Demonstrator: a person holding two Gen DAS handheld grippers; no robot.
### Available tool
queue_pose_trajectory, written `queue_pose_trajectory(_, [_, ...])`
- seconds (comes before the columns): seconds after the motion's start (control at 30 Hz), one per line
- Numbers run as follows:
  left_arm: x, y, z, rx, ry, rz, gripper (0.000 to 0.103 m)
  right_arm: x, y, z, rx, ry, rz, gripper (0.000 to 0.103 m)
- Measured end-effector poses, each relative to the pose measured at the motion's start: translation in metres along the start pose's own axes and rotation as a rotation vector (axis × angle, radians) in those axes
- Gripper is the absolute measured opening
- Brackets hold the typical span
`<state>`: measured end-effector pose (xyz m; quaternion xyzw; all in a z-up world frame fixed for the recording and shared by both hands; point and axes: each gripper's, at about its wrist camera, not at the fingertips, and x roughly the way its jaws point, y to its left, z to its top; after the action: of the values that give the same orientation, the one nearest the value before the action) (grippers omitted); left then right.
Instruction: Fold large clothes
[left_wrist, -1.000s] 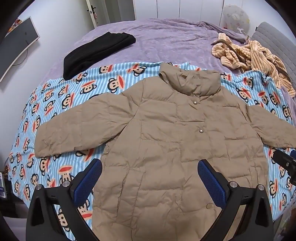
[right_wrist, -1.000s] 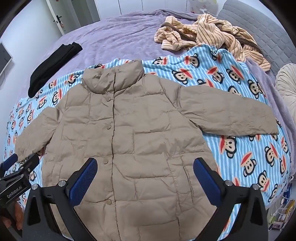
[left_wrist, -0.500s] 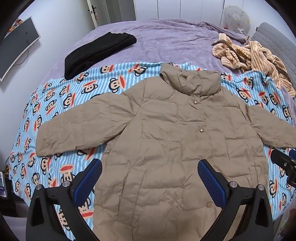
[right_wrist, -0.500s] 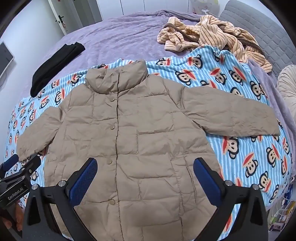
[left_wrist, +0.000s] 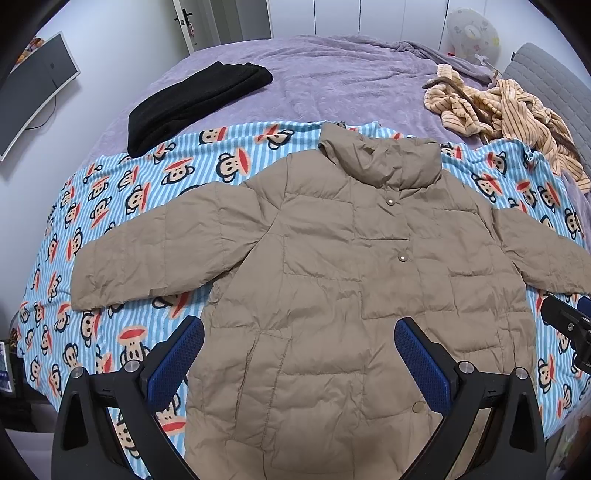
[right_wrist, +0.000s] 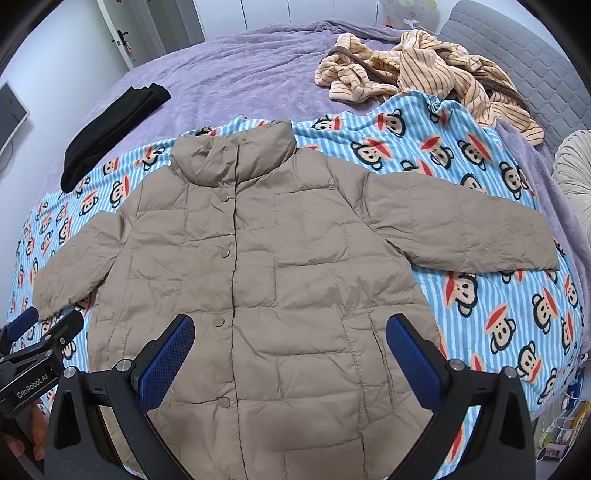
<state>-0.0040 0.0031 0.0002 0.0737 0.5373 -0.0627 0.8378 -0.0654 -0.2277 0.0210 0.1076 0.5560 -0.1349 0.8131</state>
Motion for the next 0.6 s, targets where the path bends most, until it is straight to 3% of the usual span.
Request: queue_pose_trajectory(0.6, [0.0077,0.0003,-0.0011,-0.001,0.017,0.003,0.103,0.0018,0.0007,0.0009,0.0,0.001,0.0,0.103])
